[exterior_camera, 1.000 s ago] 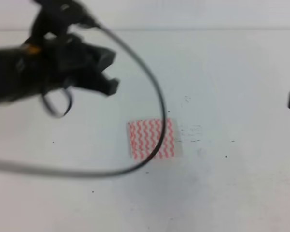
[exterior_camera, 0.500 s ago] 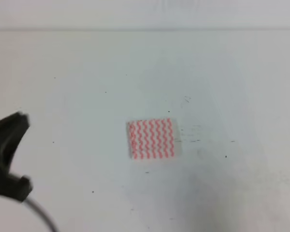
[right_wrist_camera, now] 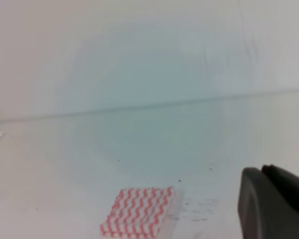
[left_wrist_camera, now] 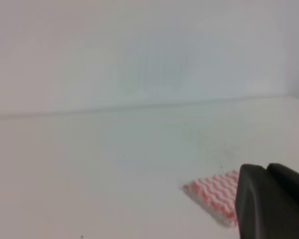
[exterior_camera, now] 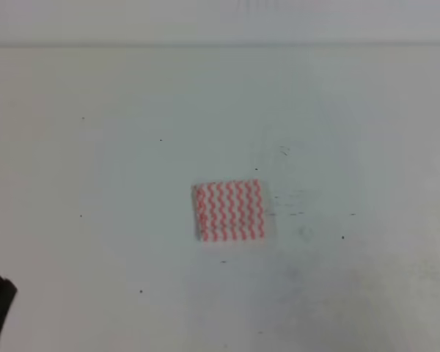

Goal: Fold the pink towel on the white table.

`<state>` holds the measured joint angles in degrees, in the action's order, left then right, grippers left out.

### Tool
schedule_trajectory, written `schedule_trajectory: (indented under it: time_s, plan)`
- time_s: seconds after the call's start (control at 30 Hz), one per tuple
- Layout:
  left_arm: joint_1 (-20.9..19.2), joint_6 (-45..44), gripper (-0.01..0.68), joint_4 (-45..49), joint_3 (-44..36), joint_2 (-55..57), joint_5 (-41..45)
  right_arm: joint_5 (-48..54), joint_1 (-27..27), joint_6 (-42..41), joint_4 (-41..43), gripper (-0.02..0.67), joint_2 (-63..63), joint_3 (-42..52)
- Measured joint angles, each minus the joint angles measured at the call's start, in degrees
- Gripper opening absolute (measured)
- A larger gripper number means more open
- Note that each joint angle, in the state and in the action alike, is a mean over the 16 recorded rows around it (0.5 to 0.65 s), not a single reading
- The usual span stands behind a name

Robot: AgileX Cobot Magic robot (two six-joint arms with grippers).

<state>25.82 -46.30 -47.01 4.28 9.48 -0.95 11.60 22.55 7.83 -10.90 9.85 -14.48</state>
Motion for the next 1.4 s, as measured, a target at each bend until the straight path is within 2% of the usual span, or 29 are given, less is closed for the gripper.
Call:
schedule_trajectory:
  time_s: [0.3,0.8,1.03,1.17,1.4]
  plan:
    - [0.0,-0.2,-0.004,-1.3,-4.9,-3.3,1.0,-0.9,0.0,-0.7,-0.6,-0.018,-1.6,2.1]
    - [0.0,-0.3,-0.006,-1.4,-5.1,-3.5,1.7,-0.3,0.0,-0.6,0.0,-0.018,-1.6,2.2]
    - [0.0,-0.3,-0.007,-1.4,-5.0,-3.6,1.9,-1.3,-0.4,-0.8,6.3,-0.018,-1.8,2.2]
    - [0.0,-0.3,-0.007,-1.4,-5.0,-3.5,2.0,-1.3,-3.3,0.0,10.4,-0.018,-2.0,2.2]
    - [0.0,-0.3,-0.006,-1.4,-5.1,-3.3,2.0,-1.1,-12.1,1.5,15.1,-0.018,-4.4,3.7]
